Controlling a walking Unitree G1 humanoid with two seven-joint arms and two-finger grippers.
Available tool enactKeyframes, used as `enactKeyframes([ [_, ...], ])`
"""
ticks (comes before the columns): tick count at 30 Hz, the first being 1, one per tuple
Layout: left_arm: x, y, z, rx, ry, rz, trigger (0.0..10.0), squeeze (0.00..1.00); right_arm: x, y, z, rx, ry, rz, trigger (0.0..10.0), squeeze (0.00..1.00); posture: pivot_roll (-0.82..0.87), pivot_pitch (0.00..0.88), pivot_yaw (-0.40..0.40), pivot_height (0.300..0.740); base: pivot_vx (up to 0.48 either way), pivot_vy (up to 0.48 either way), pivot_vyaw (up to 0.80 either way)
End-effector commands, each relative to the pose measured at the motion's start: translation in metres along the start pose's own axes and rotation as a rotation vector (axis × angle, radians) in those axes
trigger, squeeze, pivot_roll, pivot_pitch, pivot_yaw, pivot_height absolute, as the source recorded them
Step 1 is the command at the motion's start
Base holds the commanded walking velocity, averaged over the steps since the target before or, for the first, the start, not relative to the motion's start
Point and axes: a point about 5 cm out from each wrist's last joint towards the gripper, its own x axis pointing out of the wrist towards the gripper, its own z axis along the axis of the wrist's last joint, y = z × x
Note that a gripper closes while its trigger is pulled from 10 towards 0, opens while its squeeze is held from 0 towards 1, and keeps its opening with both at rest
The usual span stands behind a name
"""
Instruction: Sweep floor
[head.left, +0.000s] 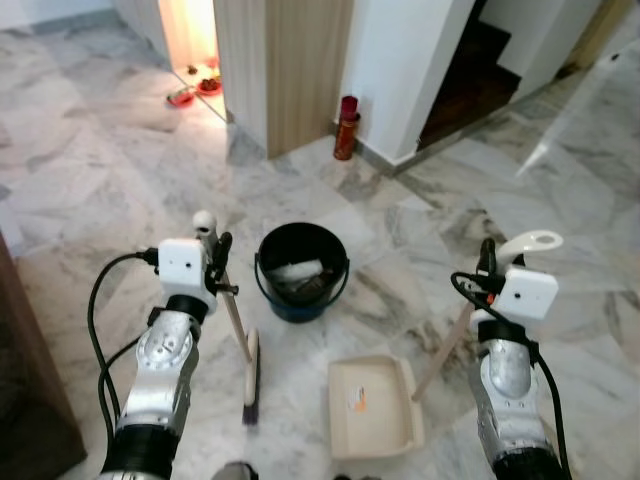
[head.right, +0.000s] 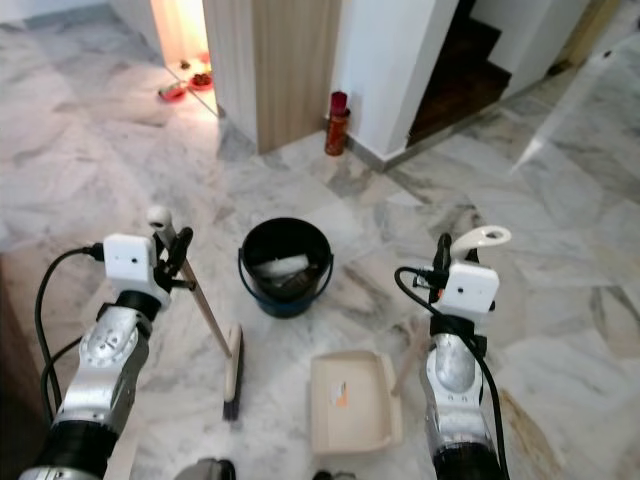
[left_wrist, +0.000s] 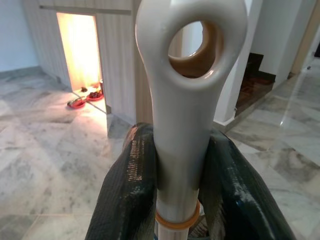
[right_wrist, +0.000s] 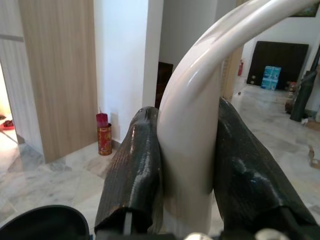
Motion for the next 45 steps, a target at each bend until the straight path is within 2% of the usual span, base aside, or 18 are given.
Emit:
enactKeyframes([
  [1, 0.0033, -0.0029, 0.0079, 0.013, -0.041, -0.011, 10.0, 0.00, 0.0035, -0.0043, 0.0031, 0.015, -0.010, -0.021, 10.0, 0.00, 0.16, 0.156, -0.104, 0.740, 0.000, 0.000, 0.00],
  [14, 0.0034, -0.0040, 0.0078, 0.012, -0.039, -0.018, 10.0, 0.00, 0.0040, -0.0038, 0.0011, 0.009, 0.010, -0.016, 10.0, 0.00, 0.16, 0.155, -0.103, 0.740, 0.000, 0.000, -0.79],
  [20, 0.0038, -0.0045, 0.0073, 0.039, -0.031, -0.021, 10.0, 0.00, 0.0040, -0.0049, 0.0007, 0.008, 0.011, -0.018, 10.0, 0.00, 0.16, 0.154, -0.103, 0.740, 0.000, 0.000, -0.80],
  [27, 0.0041, -0.0050, 0.0073, 0.032, -0.032, -0.018, 10.0, 0.00, 0.0042, -0.0050, 0.0005, 0.008, 0.015, -0.018, 10.0, 0.00, 0.16, 0.154, -0.104, 0.740, 0.000, -0.331, -0.80],
  [36, 0.0043, -0.0060, 0.0067, 0.043, -0.025, -0.020, 10.0, 0.00, 0.0037, -0.0025, 0.0001, 0.009, 0.018, -0.013, 10.0, 0.00, 0.16, 0.157, -0.107, 0.740, 0.000, 0.000, -0.80],
  [42, 0.0057, -0.0068, 0.0061, 0.050, -0.020, -0.023, 10.0, 0.00, 0.0038, -0.0023, 0.0005, 0.010, 0.016, -0.015, 10.0, 0.00, 0.15, 0.152, -0.102, 0.740, 0.000, -0.479, -0.80],
  [45, 0.0067, -0.0069, 0.0064, 0.053, -0.020, -0.024, 10.0, 0.00, 0.0030, -0.0027, 0.0000, 0.008, 0.016, -0.015, 10.0, 0.00, 0.15, 0.149, -0.101, 0.740, 0.000, 0.000, -0.80],
])
